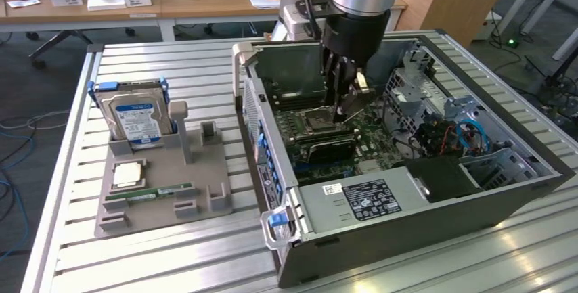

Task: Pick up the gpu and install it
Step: 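Press down on the gpu until it lock into place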

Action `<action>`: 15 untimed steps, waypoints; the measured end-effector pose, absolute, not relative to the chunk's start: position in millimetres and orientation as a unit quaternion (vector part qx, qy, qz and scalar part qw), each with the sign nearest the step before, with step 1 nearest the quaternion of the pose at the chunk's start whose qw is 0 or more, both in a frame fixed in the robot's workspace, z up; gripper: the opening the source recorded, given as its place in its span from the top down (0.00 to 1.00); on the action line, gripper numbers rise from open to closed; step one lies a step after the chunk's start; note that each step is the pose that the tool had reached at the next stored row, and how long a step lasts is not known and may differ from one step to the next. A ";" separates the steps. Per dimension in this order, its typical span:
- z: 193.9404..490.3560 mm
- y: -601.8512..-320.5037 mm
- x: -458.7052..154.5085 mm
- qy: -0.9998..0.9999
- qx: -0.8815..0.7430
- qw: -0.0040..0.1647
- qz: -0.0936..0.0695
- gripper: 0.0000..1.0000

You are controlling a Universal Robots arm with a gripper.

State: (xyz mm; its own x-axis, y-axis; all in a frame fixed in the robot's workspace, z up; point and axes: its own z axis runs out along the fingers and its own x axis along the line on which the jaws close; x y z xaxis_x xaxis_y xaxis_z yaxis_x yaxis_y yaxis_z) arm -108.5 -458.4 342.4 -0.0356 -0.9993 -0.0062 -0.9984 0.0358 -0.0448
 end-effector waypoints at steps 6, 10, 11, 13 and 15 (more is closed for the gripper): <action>342.4 -458.4 -108.5 0.719 -0.694 0.018 -0.014 0.63; 342.4 -458.4 -108.5 0.719 -0.694 0.018 -0.014 0.81; 342.4 -458.4 -108.5 0.719 -0.694 0.018 -0.014 0.81; 342.4 -458.4 -108.5 0.719 -0.694 0.018 -0.014 0.89; 342.4 -458.4 -108.5 0.719 -0.694 0.018 -0.014 0.89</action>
